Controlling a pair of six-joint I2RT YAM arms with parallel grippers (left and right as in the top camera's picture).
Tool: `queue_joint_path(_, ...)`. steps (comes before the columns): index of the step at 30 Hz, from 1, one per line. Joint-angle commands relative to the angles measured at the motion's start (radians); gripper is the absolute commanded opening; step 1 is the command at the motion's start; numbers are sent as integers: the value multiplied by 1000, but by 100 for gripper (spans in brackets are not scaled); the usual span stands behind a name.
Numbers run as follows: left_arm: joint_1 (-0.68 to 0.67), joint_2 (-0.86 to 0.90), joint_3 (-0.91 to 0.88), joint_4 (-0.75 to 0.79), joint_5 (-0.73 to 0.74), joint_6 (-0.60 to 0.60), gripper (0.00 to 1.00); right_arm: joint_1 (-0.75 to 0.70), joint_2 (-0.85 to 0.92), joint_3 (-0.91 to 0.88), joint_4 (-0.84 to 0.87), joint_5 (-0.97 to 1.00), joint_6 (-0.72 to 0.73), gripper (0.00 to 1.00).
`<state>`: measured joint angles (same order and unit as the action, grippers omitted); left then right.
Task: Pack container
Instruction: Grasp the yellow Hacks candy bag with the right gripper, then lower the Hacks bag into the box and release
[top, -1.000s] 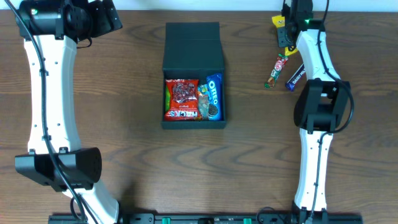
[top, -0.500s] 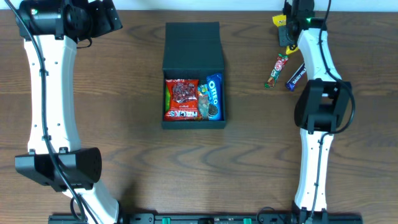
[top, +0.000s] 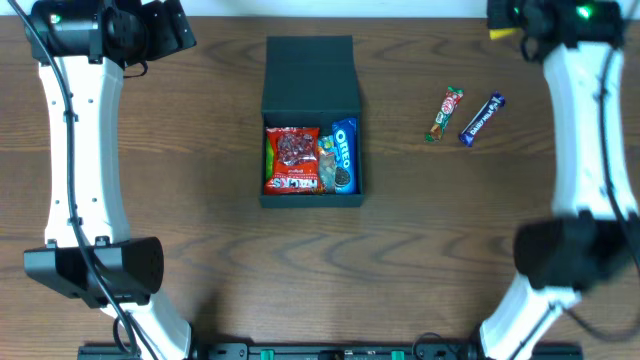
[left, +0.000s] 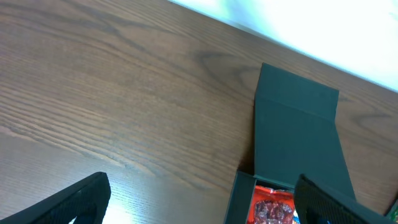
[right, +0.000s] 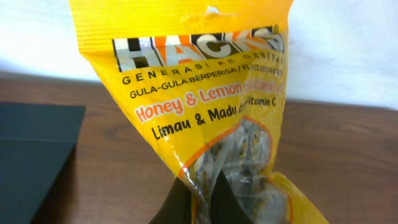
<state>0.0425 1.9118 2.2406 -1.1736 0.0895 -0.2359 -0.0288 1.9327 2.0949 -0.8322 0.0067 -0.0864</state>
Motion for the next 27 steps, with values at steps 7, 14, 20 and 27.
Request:
queue_joint_path(7, 3, -5, 21, -9, -19, -3, 95, 52, -301, -546, 167, -8, 39, 1)
queue_joint_path(14, 3, -5, 21, -11, -18, -4, 95, 290, -340, -612, 192, -6, 315, 1)
queue_joint_path(20, 3, -5, 21, -18, -18, -4, 95, 533, -254, -612, 205, 126, 671, 1)
queue_joint_path(27, 3, -5, 21, -38, -18, -4, 95, 700, -97, -612, 273, 125, 827, 1)
